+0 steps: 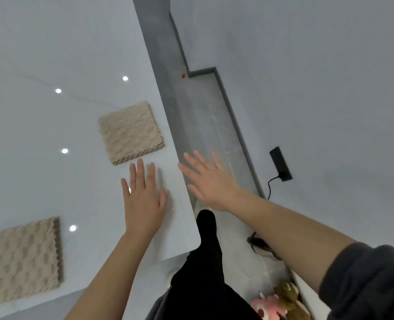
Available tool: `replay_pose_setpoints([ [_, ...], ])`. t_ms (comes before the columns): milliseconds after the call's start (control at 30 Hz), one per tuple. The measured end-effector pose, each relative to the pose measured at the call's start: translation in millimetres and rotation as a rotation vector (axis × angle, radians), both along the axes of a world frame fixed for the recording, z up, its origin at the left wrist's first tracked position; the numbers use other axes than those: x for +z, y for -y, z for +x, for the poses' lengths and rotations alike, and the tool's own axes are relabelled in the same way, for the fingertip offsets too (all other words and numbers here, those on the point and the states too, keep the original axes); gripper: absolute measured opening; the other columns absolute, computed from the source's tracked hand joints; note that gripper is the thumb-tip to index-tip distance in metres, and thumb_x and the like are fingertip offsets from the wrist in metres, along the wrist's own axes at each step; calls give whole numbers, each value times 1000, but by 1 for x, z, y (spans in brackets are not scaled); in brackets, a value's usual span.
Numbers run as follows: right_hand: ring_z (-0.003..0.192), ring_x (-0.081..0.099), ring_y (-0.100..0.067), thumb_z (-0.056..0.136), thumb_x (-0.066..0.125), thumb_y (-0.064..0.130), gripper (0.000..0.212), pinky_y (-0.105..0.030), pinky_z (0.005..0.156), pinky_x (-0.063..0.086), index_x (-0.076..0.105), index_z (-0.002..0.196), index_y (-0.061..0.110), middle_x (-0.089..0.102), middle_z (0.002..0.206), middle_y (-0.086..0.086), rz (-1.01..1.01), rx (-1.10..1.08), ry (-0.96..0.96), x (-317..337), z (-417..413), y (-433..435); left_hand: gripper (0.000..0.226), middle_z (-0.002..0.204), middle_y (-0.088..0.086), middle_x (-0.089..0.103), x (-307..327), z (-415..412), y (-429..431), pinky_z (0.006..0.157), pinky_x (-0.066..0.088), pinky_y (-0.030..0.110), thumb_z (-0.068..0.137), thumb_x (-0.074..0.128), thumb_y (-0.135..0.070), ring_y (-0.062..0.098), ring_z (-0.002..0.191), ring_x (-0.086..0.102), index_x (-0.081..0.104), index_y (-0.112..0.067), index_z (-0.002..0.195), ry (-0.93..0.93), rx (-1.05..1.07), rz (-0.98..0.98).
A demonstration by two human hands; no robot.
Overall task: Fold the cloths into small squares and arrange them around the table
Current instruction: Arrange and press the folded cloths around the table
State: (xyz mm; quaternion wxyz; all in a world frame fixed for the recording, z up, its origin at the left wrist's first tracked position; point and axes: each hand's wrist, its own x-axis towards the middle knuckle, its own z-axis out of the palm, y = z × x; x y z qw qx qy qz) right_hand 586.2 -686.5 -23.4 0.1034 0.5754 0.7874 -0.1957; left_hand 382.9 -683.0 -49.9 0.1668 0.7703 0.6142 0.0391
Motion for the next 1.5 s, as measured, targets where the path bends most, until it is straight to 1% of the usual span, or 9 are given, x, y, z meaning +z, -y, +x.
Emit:
replay_pose_setpoints([
  [167, 150, -12, -25, 105, 24, 40, 58, -53, 120, -1, 0, 156, 27, -10, 164, -1, -5, 48, -27, -9, 21, -60, 62, 162, 13, 4, -11, 16, -44, 119, 5, 53, 96, 47, -21, 30, 150, -2, 23, -10, 152, 45, 188, 15],
  [433, 150, -8, -33, 104, 30, 37, 62, -57, 119, 3, -1, 156, 25, -12, 164, -3, 17, 111, -134, -22, -3, -145, 63, 163, 12, -1, -12, 20, -111, 119, 1, 56, 98, 36, -25, 32, 149, -4, 11, -13, 154, 129, 601, -2],
  [600, 150, -10, -31, 104, 28, 34, 60, -56, 119, -3, 1, 156, 26, -12, 164, -1, -6, 183, -175, -27, -15, -196, 63, 163, 12, -1, -19, 35, -118, 118, 3, 57, 99, 35, -26, 32, 149, -2, 10, -13, 155, 135, 812, -7],
  [800, 151, -10, -21, 104, 28, 37, 60, -58, 118, -4, 1, 157, 25, -7, 164, 0, -40, 428, -194, -34, -18, -253, 69, 161, 14, -12, -17, 66, -121, 120, 0, 49, 95, 24, -37, 35, 148, -12, 5, -9, 154, 293, 1103, 65],
  [933, 151, -4, -19, 104, 26, 37, 57, -58, 118, -6, 4, 156, 30, -5, 164, 4, -83, 661, -218, -30, -18, -285, 74, 161, 18, -13, -22, 92, -144, 119, -3, 55, 92, 17, -43, 42, 146, -11, 4, -6, 154, 266, 1296, 43],
  [1033, 151, 0, -19, 106, 23, 36, 50, -59, 117, -7, 12, 154, 38, 0, 164, 9, -60, 803, -234, -31, -17, -304, 72, 161, 19, -9, -28, 100, -164, 119, -3, 54, 94, 16, -43, 44, 146, -11, 7, -5, 154, 220, 1316, 59],
  [1133, 151, 0, -18, 106, 22, 38, 49, -59, 117, -6, 14, 154, 39, -1, 164, 11, -39, 852, -211, -35, -12, -320, 70, 161, 18, -5, -33, 102, -179, 119, -4, 54, 94, 17, -42, 43, 146, -10, 10, -6, 154, 190, 1296, 65],
  [1400, 151, 1, -19, 103, 27, 36, 52, -62, 116, -1, 17, 154, 36, 3, 164, 6, -5, 817, -222, -45, -14, -343, 69, 162, 17, -3, -36, 93, -202, 118, -6, 55, 95, 21, -41, 42, 147, -9, 11, -7, 155, 119, 1235, 55],
  [1500, 151, 5, -19, 99, 22, 36, 55, -62, 116, -2, 21, 154, 33, 7, 164, 4, -36, 823, -258, -44, -18, -346, 69, 162, 15, -5, -35, 93, -200, 118, -6, 56, 95, 20, -42, 39, 147, -10, 9, -9, 155, 103, 1251, 39],
])
